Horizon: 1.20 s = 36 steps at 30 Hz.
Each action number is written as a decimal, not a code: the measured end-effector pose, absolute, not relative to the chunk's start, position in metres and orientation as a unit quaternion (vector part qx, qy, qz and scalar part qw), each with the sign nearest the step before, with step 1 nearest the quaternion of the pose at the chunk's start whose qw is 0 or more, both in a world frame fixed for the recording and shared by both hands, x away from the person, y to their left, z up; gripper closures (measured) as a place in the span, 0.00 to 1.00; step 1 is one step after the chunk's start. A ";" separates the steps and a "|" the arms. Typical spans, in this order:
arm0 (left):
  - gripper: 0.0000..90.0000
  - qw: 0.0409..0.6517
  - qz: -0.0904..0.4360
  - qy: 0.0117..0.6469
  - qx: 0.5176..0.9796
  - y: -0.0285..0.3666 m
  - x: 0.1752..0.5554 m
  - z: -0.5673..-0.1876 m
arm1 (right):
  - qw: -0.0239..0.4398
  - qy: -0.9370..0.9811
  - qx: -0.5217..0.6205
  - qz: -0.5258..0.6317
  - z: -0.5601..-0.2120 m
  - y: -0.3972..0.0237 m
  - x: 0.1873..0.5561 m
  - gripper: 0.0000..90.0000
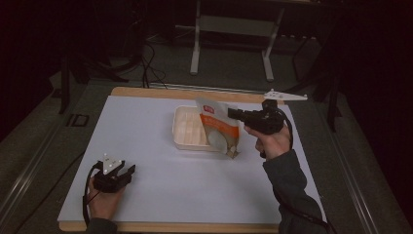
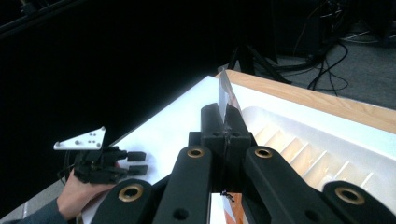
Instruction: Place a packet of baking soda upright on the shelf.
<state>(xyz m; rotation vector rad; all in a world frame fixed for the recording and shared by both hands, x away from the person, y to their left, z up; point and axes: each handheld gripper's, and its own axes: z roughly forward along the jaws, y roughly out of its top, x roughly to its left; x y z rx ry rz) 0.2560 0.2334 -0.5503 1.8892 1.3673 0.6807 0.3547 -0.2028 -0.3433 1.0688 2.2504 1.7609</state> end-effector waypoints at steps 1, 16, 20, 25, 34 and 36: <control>0.60 0.349 0.263 0.527 0.729 0.233 0.256 -0.550 | 0.046 0.735 0.352 0.578 -0.343 -0.203 0.356 1.00; 0.60 0.349 0.262 0.528 0.729 0.234 0.256 -0.550 | 0.080 0.700 0.400 0.586 -0.339 -0.205 0.370 1.00; 0.60 0.349 0.263 0.527 0.729 0.234 0.256 -0.550 | 0.092 0.695 0.407 0.585 -0.337 -0.205 0.372 1.00; 0.60 0.349 0.263 0.527 0.729 0.234 0.256 -0.550 | 0.108 0.688 0.420 0.581 -0.335 -0.207 0.375 1.00; 0.60 0.349 0.263 0.527 0.729 0.234 0.256 -0.550 | 0.122 0.672 0.443 0.581 -0.337 -0.213 0.380 1.00; 0.60 0.349 0.263 0.527 0.729 0.234 0.256 -0.550 | 0.127 0.670 0.447 0.579 -0.338 -0.213 0.381 1.00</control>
